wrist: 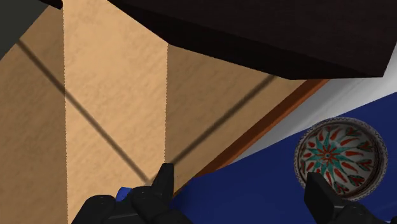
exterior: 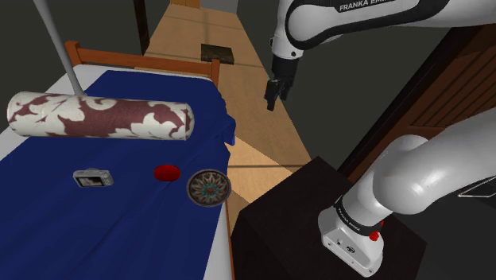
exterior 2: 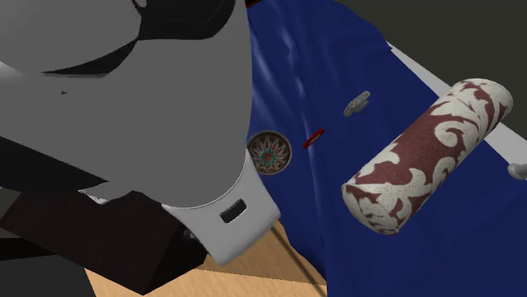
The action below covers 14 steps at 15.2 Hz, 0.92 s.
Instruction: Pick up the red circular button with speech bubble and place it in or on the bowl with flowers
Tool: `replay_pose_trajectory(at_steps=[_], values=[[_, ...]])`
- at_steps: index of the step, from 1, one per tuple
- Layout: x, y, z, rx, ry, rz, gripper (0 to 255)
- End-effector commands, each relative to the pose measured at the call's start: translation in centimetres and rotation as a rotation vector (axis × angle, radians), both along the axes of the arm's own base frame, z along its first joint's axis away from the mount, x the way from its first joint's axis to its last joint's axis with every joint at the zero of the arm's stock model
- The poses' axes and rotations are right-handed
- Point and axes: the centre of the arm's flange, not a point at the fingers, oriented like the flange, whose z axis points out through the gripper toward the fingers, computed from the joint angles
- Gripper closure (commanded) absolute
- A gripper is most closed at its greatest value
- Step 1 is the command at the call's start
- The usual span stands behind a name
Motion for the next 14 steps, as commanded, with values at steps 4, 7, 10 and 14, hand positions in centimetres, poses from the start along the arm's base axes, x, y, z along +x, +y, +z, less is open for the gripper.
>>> replay_pose_trajectory(at_steps=[4,7,10,14], values=[[3.3,4.2,-3.9,0.019,-0.018,0.118,0],[5.2,6.6,-6.2,0.03,-0.028,0.188,0],[6.9,9.1,-8.5,0.041,-0.038,0.258,0],[8.9,12.7,-11.4,0.056,-0.052,0.352,0]])
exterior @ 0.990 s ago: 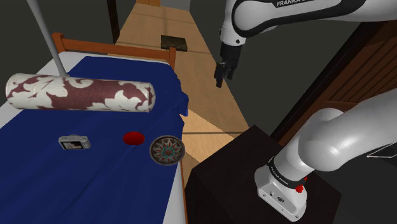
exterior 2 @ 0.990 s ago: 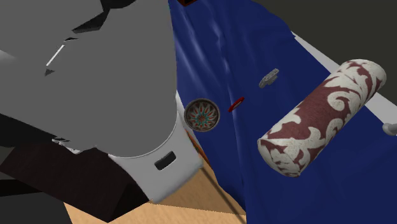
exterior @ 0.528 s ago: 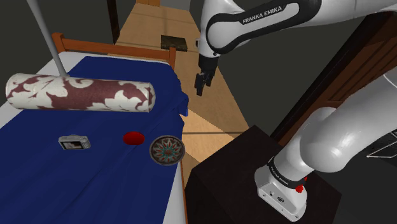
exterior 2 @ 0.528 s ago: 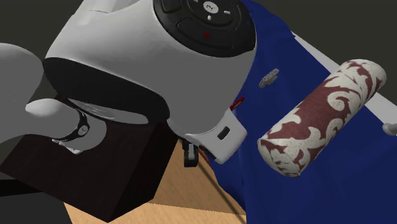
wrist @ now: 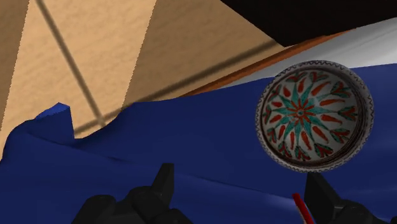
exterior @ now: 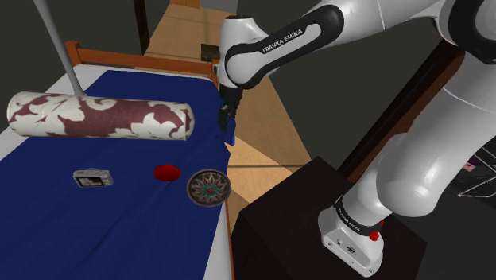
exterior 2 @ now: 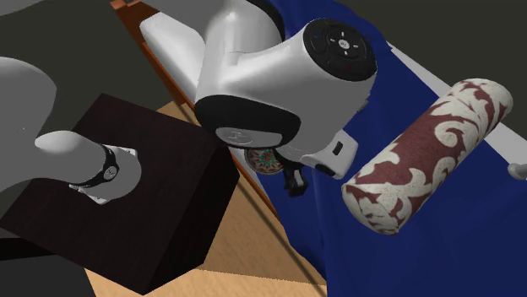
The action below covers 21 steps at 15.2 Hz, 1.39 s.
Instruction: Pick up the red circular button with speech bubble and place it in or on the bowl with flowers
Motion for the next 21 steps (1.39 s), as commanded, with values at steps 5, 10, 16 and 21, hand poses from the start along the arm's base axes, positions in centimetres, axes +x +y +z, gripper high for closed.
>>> replay_pose_trajectory(at_steps=[5,10,16,21], values=[[2.6,5.7,-4.2,0.023,-0.021,0.142,0],[4.1,10.8,-7.6,0.041,-0.038,0.259,0],[5.2,17.1,-11.6,0.063,-0.058,0.399,0],[5.5,19.7,-14.2,0.071,-0.066,0.454,0]])
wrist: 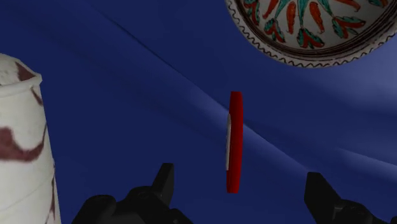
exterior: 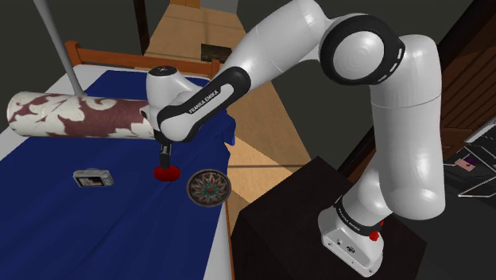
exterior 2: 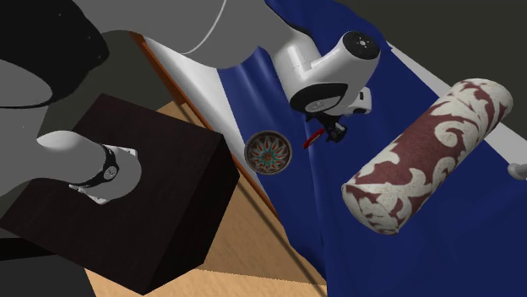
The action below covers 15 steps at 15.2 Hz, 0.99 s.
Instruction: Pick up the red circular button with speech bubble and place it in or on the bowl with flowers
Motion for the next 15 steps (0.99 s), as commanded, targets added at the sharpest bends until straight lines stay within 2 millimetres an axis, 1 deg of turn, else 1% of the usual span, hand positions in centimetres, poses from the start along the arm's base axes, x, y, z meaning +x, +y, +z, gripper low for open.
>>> replay_pose_trajectory(at_steps=[1,4,5,13,14,15], values=[[-0.1,0.1,-1.1,0.001,-0.001,0.004,0],[0.0,0.2,-2.6,0.001,-0.001,0.004,0],[0.0,0.2,-3.5,0.001,-0.001,0.004,0],[0.0,0.2,-3.5,0.001,-0.001,0.004,0],[0.0,0.2,-3.5,0.001,-0.001,0.004,255],[0.0,0.2,-3.5,0.001,-0.001,0.004,255]])
